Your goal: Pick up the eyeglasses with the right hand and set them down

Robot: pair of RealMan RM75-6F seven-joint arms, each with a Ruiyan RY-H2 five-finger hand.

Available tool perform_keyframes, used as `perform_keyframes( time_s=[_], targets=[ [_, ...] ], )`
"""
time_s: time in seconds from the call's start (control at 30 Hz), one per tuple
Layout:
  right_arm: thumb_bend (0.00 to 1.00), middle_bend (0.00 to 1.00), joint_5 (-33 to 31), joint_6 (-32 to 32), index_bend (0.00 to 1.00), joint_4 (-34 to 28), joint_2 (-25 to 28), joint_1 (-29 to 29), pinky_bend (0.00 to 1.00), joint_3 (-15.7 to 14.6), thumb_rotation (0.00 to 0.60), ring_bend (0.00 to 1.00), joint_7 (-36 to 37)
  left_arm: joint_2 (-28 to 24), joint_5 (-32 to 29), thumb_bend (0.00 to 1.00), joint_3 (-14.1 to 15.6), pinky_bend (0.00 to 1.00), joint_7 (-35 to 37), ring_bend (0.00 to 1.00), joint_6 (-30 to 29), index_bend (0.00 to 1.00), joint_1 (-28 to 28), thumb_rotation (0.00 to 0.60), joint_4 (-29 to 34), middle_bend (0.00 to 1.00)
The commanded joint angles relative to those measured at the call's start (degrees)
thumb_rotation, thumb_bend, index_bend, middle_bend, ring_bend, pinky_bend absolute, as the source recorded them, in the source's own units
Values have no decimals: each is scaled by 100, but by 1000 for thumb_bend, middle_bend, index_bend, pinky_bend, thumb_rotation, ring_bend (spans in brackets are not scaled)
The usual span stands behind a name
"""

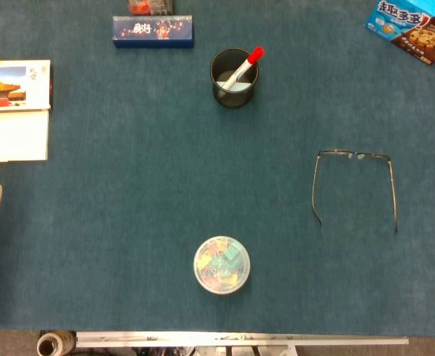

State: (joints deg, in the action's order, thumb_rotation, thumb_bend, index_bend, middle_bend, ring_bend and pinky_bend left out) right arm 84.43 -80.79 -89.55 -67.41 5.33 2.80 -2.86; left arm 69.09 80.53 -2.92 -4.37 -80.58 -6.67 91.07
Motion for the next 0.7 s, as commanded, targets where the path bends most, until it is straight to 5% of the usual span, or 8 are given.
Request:
perform_keyframes(
  time_s=[0.03,0.7],
  targets=[
    [389,420,-34,48,486,26,-12,6,541,-17,600,329,7,5,-11,333,9,453,-18,306,16,447,-1,600,1,392],
    [388,419,191,196,486,75,-144,206,553,-42,600,329,65,83,-16,333,66,453,44,306,79,448,8,600,-118,392]
  ],
)
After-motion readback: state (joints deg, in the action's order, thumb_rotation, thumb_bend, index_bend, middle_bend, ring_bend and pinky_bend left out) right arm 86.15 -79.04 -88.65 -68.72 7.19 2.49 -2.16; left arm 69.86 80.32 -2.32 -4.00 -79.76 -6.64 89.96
